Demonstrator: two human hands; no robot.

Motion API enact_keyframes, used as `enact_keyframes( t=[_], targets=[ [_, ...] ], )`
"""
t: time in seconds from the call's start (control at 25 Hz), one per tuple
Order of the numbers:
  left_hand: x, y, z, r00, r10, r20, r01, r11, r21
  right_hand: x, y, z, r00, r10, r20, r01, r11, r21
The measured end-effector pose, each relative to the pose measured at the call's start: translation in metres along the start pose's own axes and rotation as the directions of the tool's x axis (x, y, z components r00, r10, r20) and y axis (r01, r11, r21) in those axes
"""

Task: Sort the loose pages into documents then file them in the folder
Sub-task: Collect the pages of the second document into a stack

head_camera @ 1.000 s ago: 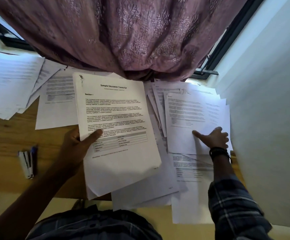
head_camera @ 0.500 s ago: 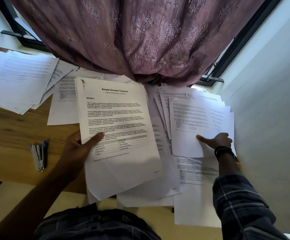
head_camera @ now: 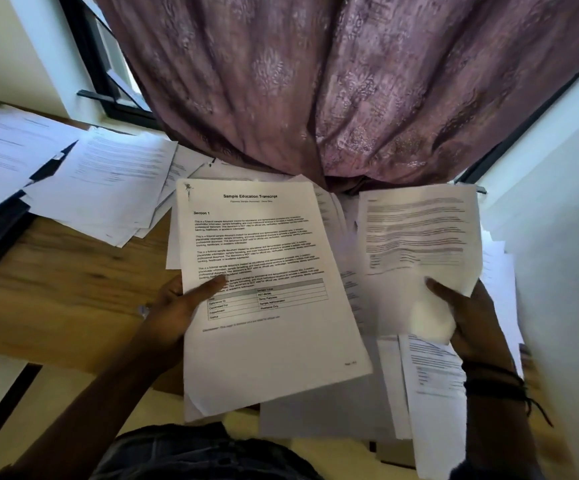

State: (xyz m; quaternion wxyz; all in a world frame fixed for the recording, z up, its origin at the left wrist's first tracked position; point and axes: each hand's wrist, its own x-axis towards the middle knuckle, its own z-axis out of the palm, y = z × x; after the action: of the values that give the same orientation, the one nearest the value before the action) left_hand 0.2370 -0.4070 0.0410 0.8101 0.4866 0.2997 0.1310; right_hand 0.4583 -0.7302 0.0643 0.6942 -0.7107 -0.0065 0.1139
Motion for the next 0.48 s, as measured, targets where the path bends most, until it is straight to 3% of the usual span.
enact_keyframes(
  t=[0.16,0.36,0.48],
  targets=[
    [0.009,0.011,-0.022,0.996,-0.090,0.018,0.090,0.996,-0.009,-0.051,-0.013,0.050,0.993,-0.030,0.115,0.024,0.998,0.054],
    [0.016,0.019,-0.034,0.990,-0.144,0.011,0.144,0.989,-0.025,-0.064,-0.020,0.081,0.987,-0.154,0.040,0.152,0.987,0.054],
    [0.022,0.020,-0.040,0.986,-0.157,0.048,0.160,0.985,-0.060,-0.061,-0.016,0.089,0.968,-0.231,-0.096,0.237,0.970,0.061]
  ],
)
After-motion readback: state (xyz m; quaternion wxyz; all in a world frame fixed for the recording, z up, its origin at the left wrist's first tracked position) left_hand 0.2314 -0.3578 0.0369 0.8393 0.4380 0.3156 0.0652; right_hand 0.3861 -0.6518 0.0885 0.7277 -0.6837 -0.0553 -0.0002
